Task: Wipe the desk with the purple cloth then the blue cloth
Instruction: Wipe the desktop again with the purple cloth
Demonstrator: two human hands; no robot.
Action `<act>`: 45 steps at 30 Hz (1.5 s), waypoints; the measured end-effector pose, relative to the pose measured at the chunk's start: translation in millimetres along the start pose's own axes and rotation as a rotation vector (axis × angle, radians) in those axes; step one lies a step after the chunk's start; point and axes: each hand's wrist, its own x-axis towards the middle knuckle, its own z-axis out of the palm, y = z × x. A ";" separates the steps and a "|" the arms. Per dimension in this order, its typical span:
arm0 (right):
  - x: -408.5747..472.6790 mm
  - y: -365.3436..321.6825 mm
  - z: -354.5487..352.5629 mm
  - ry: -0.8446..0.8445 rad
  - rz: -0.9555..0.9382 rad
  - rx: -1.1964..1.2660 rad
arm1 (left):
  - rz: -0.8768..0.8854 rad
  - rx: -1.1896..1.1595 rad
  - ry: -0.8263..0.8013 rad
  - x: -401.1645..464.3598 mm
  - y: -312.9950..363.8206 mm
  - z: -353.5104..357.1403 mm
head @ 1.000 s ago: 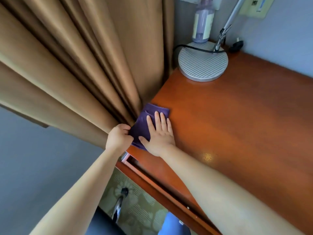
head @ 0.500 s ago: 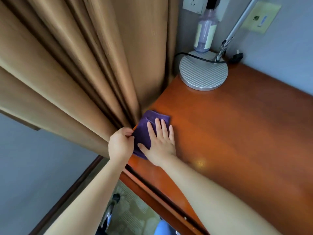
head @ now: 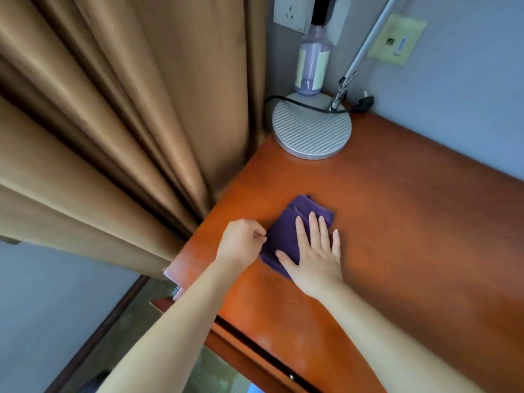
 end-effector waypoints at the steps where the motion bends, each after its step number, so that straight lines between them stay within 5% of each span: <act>1: -12.2 -9.0 4.3 0.003 -0.003 0.016 | -0.017 0.010 -0.030 -7.0 -6.1 -4.8; 7: 27.7 -57.5 -3.7 0.045 -0.144 0.036 | -0.172 -0.011 0.123 3.0 -35.3 -39.1; 13: 97.0 -45.1 -24.2 0.056 -0.168 0.012 | -0.103 -0.017 0.314 45.6 -18.9 -31.1; 20: 14.6 -43.5 4.4 0.082 -0.137 0.084 | -0.097 -0.049 0.187 -17.2 -26.4 -20.6; 26: 18.5 -112.8 8.1 0.051 -0.269 0.067 | -0.297 -0.030 0.372 -56.0 -79.3 -42.4; 31: 2.5 -127.4 18.2 0.047 -0.264 0.080 | -0.286 0.006 0.396 -51.1 -80.2 -48.4; 41: -73.3 33.9 20.8 0.010 0.062 0.001 | 0.119 0.010 0.068 -53.8 30.4 51.3; 45: -79.5 48.0 6.9 0.051 0.227 0.124 | 0.132 -0.009 -0.013 -44.3 58.2 61.5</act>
